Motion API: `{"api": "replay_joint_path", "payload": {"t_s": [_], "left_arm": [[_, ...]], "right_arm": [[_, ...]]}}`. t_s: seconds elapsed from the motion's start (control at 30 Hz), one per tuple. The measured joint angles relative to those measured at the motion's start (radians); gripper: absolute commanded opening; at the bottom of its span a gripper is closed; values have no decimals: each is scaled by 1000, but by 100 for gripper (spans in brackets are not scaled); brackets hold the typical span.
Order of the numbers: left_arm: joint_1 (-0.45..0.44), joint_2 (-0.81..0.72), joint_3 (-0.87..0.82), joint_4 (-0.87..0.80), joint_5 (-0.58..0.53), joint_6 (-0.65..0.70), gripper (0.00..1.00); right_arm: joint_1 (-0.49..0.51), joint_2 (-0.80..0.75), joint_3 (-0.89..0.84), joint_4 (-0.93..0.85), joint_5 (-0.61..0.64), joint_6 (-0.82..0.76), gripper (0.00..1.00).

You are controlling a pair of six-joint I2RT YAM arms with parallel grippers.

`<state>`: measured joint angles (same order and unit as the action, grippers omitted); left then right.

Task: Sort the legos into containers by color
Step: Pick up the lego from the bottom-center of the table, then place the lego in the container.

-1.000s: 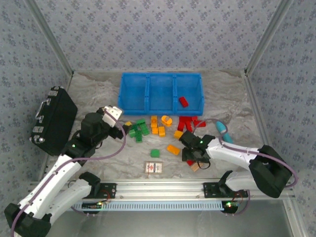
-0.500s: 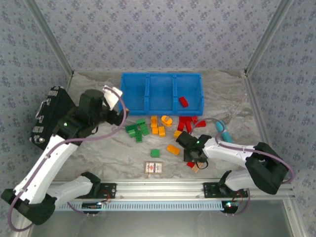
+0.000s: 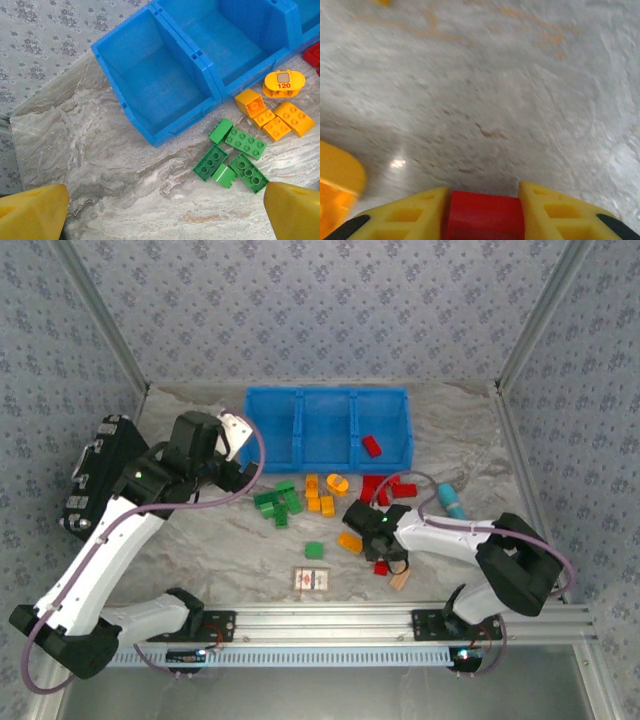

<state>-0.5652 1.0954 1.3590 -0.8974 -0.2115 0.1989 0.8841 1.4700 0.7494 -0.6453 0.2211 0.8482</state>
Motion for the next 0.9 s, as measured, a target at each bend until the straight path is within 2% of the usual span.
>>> {"api": "replay_joint_path", "payload": {"t_s": [0.3,0.67,0.8,0.9], "left_arm": [[0,15,9,3,-34,5,100],[0,84,69,26,-69,52,100],[0,121,69,35,-75,66,100],[0,137,68,39,-84,68,100]], "right_arm": [[-39,3,41,9,0,-62,35],[-311,11,381,17,-6,-354,37],[-400,84,495,85,-4,-455,37],[-421,169,548,152,13,-508,37]]}}
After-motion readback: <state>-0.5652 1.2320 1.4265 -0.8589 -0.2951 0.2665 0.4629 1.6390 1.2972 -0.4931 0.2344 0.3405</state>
